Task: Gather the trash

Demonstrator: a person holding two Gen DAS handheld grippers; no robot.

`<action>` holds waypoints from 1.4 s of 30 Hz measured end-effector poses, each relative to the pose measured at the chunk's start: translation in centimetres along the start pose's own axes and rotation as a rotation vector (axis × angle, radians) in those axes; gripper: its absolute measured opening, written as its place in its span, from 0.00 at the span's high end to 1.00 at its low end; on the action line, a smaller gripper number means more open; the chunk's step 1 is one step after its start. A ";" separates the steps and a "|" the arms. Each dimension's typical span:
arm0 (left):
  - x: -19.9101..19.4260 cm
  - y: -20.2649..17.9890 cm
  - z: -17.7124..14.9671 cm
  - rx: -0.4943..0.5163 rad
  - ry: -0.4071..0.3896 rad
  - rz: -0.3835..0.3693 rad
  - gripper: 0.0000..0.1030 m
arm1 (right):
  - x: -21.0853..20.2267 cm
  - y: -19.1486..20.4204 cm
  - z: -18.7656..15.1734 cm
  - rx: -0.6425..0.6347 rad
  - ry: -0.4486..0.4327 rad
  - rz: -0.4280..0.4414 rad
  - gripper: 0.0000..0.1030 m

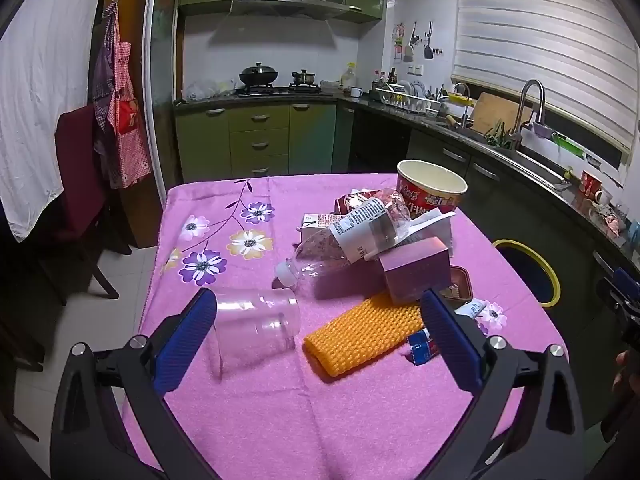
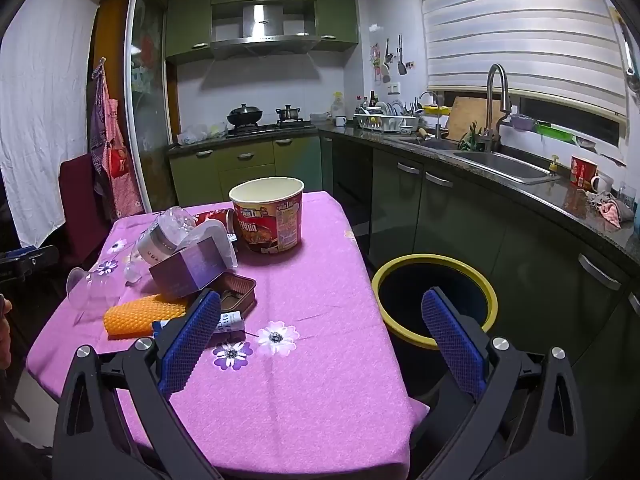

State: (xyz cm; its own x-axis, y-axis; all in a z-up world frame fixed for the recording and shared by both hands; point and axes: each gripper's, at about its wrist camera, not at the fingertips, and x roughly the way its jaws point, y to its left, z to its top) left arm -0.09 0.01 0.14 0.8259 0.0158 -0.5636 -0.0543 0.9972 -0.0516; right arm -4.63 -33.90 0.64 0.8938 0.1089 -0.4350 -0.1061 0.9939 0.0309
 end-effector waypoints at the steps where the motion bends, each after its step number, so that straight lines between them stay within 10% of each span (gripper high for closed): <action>1: 0.0 0.0 0.0 -0.001 -0.001 -0.001 0.06 | 0.0 0.0 0.0 0.000 0.001 0.000 0.04; 42: 0.6 -0.6 -0.4 0.019 0.018 -0.005 0.06 | 0.6 -0.2 -0.3 0.014 0.016 0.019 0.04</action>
State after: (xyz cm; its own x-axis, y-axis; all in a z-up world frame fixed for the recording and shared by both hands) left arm 0.24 -0.58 -0.54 0.8161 0.0100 -0.5778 -0.0394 0.9985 -0.0383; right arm -4.18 -34.01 0.12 0.8847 0.1274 -0.4483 -0.1166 0.9918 0.0517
